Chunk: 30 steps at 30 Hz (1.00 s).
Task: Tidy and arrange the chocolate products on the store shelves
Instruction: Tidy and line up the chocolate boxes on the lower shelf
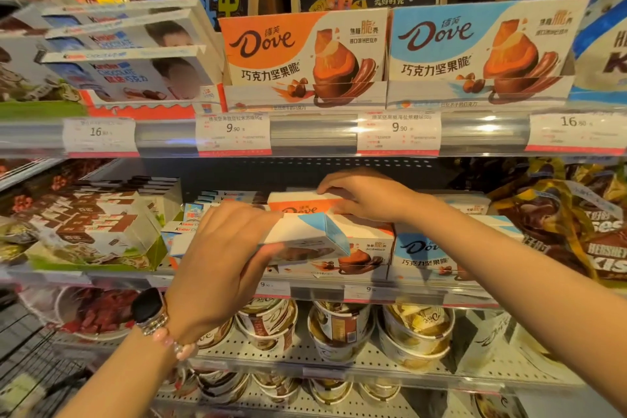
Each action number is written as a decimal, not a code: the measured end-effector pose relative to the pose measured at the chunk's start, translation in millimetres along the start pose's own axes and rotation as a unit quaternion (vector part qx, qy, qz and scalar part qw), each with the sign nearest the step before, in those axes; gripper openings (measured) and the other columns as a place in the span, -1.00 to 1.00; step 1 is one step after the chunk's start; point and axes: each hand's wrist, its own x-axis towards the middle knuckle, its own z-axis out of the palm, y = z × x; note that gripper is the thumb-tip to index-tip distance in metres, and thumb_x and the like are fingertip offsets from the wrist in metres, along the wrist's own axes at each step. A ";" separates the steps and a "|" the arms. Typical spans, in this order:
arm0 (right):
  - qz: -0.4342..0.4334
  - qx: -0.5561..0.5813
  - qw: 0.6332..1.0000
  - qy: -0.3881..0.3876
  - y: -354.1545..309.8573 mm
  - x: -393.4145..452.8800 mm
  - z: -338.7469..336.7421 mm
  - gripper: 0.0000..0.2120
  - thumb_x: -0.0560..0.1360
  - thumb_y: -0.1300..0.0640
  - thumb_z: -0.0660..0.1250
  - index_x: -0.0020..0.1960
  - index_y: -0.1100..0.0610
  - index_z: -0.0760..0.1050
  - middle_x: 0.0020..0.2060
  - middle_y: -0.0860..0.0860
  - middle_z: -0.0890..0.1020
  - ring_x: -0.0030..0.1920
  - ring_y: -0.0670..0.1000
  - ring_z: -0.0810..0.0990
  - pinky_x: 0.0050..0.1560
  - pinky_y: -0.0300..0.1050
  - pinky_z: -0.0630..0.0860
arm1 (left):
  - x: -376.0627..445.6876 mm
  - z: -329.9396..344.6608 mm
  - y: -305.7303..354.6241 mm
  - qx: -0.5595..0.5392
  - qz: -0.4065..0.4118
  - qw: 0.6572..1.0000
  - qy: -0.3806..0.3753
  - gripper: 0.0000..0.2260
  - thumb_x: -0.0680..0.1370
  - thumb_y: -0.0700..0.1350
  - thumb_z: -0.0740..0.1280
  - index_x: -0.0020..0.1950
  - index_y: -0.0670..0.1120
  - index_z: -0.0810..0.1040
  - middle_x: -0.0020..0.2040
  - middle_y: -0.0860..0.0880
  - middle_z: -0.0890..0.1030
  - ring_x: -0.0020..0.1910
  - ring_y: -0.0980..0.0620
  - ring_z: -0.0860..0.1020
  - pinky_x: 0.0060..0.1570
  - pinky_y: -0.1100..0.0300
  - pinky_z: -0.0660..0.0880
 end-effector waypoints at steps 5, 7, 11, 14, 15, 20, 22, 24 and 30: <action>0.014 0.048 0.999 0.004 10.8 -5.0 19.0 -0.72 0.54 0.13 0.28 0.25 0.06 0.48 0.13 -0.05 0.57 0.09 -0.03 0.54 0.11 0.00 0.51 | 2.7 4.7 1.2 -0.007 -0.009 1.000 -0.011 -0.67 0.61 0.13 -0.01 0.18 0.01 0.43 -0.02 -0.02 0.61 -0.02 0.09 0.38 -0.10 0.16 0.35; 0.022 0.054 0.998 0.006 14.3 -6.6 23.9 -0.72 0.55 0.14 0.25 0.25 0.08 0.49 0.13 -0.02 0.58 0.11 -0.02 0.54 0.11 -0.01 0.51 | 5.8 7.3 2.4 -0.017 -0.005 1.000 -0.017 -0.68 0.61 0.13 -0.01 0.17 0.02 0.42 -0.02 -0.01 0.61 -0.03 0.09 0.39 -0.09 0.16 0.35; 0.044 0.059 0.997 0.002 15.5 -10.3 31.0 -0.70 0.59 0.19 0.17 0.29 0.13 0.49 0.22 0.03 0.57 0.22 0.02 0.50 0.24 -0.06 0.44 | 12.0 13.4 4.7 -0.044 0.004 0.999 -0.025 -0.74 0.57 0.05 0.12 0.17 0.00 0.46 -0.01 0.00 0.60 -0.02 0.08 0.42 -0.08 0.18 0.38; 0.042 0.069 0.997 -0.008 15.0 -16.6 27.8 -0.68 0.59 0.23 0.15 0.31 0.17 0.48 0.30 0.05 0.52 0.31 0.00 0.44 0.36 -0.14 0.33 | 17.4 18.3 9.9 -0.065 0.018 0.997 -0.033 -0.73 0.54 0.03 0.17 0.16 -0.03 0.49 -0.02 0.01 0.60 -0.04 0.08 0.43 -0.10 0.20 0.42; 0.043 0.077 0.996 -0.005 13.8 -21.0 23.8 -0.68 0.60 0.22 0.15 0.32 0.17 0.47 0.30 0.06 0.52 0.32 0.00 0.44 0.36 -0.15 0.32 | 19.0 20.2 12.3 -0.070 0.023 0.997 -0.036 -0.71 0.53 0.04 0.18 0.16 -0.05 0.51 -0.03 0.01 0.60 -0.05 0.07 0.45 -0.11 0.18 0.46; 0.091 0.350 0.929 0.079 -5.3 -62.7 -15.4 -0.68 0.60 0.04 0.11 0.27 0.11 0.47 0.15 0.03 0.60 0.14 -0.17 0.56 0.18 -0.33 0.43 | 27.6 29.1 23.4 -0.110 0.033 0.991 -0.064 -0.70 0.54 0.05 0.20 0.18 -0.04 0.51 -0.02 0.04 0.62 -0.09 0.11 0.55 -0.16 0.16 0.54; 0.078 0.374 0.923 0.056 -14.7 -83.2 -28.6 -0.67 0.54 -0.05 0.19 0.25 0.01 0.46 0.11 -0.03 0.62 0.14 -0.12 0.58 0.19 -0.23 0.47 | 33.8 33.3 28.6 -0.114 0.045 0.989 -0.083 -0.68 0.55 0.08 0.18 0.18 -0.05 0.54 -0.06 0.07 0.61 -0.13 0.13 0.56 -0.19 0.19 0.53; 0.076 0.317 0.945 0.027 -23.0 -99.5 -34.9 -0.58 0.44 -0.08 0.35 0.28 -0.06 0.42 0.10 -0.11 0.60 0.11 -0.09 0.59 0.10 -0.14 0.53 | 41.0 38.2 36.4 -0.104 0.046 0.987 -0.110 -0.66 0.55 0.11 0.15 0.18 -0.01 0.54 -0.10 0.11 0.60 -0.18 0.16 0.55 -0.27 0.33 0.47; 0.094 0.165 0.979 0.068 -23.7 -124.0 -37.8 -0.45 0.42 0.10 0.46 0.36 -0.08 0.38 0.09 -0.20 0.58 0.06 -0.04 0.57 -0.04 -0.11 0.55 | 62.6 53.4 61.5 -0.124 0.001 0.981 -0.147 -0.61 0.57 0.18 0.15 0.36 0.11 0.40 0.16 0.16 0.53 0.07 0.19 0.44 -0.07 0.43 0.25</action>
